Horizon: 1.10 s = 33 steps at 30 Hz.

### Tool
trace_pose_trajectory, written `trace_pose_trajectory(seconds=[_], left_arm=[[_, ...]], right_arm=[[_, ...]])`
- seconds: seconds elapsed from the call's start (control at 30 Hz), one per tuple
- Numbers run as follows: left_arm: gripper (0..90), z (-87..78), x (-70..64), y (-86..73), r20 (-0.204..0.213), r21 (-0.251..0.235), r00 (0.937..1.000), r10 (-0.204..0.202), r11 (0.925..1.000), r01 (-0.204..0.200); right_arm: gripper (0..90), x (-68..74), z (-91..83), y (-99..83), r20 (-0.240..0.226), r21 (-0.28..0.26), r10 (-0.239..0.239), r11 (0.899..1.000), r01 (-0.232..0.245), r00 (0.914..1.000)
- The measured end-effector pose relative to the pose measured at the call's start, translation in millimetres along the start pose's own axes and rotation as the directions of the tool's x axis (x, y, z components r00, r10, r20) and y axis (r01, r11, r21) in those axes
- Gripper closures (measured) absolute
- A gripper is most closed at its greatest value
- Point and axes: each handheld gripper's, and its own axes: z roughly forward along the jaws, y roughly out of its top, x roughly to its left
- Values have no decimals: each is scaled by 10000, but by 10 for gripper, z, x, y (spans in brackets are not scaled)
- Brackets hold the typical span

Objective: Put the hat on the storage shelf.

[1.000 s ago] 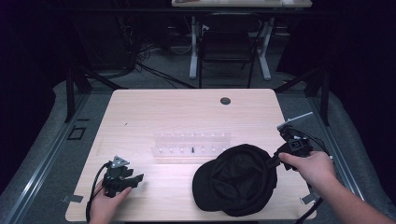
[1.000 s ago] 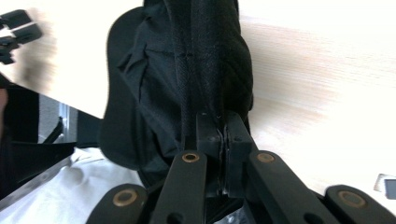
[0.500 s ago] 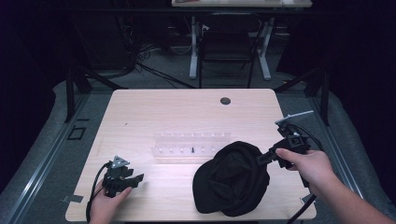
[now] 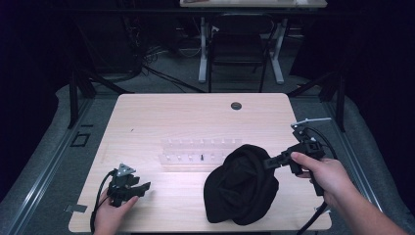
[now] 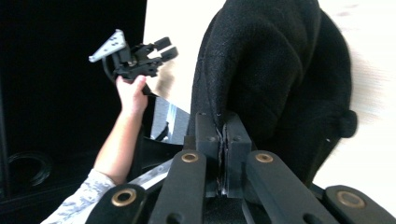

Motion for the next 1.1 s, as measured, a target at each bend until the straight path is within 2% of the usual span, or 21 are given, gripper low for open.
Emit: trace_pose_trajectory(seconds=[0.13,0.3,0.7,1.1], left_arm=[[484,11,-6,-4,-93,-122,9999,-56,9999,55],[484,8,-2,-4,-92,-116,10000,-39,9999,38],[483,9,0,-6,-89,-162,9999,-69,9998,68],[478,8,-2,-5,-92,-117,10000,-35,9999,34]], right_arm=[[882,38,-26,4,-567,-229,-24,9997,11,9984],[882,98,-76,19,-799,-385,-221,9991,191,9966],[882,247,-189,63,-1032,-697,-613,9961,542,9928],[882,382,-332,114,-1413,-1315,-1013,9878,828,9848]])
